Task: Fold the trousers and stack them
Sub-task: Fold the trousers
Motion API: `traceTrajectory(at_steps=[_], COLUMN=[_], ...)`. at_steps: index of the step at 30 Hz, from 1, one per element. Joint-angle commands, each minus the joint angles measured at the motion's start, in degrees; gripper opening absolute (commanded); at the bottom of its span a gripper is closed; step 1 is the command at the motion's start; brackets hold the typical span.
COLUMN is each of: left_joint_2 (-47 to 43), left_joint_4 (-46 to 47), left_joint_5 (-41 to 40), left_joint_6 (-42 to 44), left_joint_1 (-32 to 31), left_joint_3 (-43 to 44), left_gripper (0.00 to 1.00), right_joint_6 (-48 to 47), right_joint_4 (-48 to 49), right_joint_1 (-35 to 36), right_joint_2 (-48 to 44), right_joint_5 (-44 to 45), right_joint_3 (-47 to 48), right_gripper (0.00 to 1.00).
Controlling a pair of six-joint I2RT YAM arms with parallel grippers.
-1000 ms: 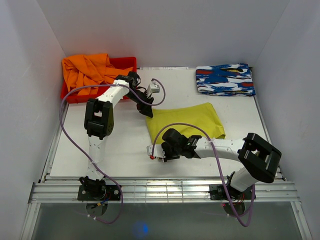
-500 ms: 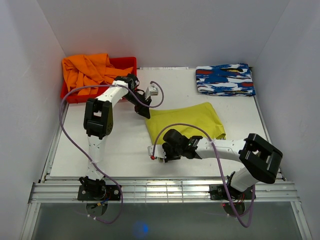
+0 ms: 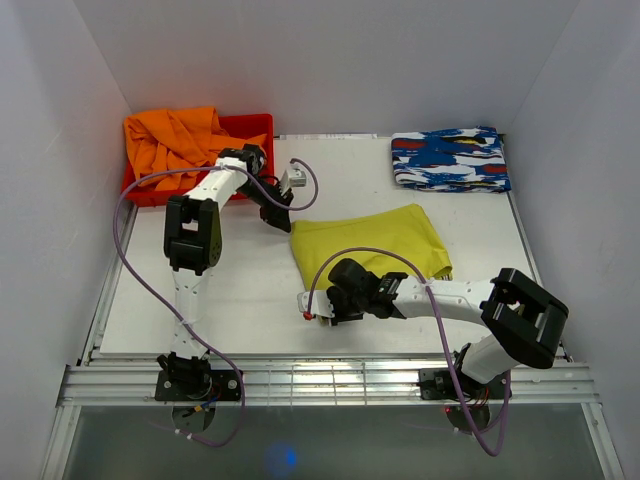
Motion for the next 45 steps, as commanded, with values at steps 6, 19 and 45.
traceTrajectory(at_steps=[6,19,45], left_joint_2=[-3.38,-0.92,2.60], left_joint_4=[-4.39,-5.62,-5.09], left_joint_5=[4.59,4.07,-4.01], left_joint_6=[6.79,11.53,10.48], left_joint_1=[-0.41,-2.43,1.52], left_joint_3=[-3.18,-2.91,6.48], left_gripper=[0.43,0.46,0.00], right_joint_6=[0.20,0.20,-0.15], right_joint_4=[-1.51,-1.77,-3.62], right_joint_1=[-0.15,-0.15,-0.15], right_joint_2=[-0.72,-0.02,-1.25], right_joint_5=[-0.74,-0.83,-2.68], right_joint_3=[-0.60,0.19,-1.82], right_gripper=[0.08,0.08,0.08])
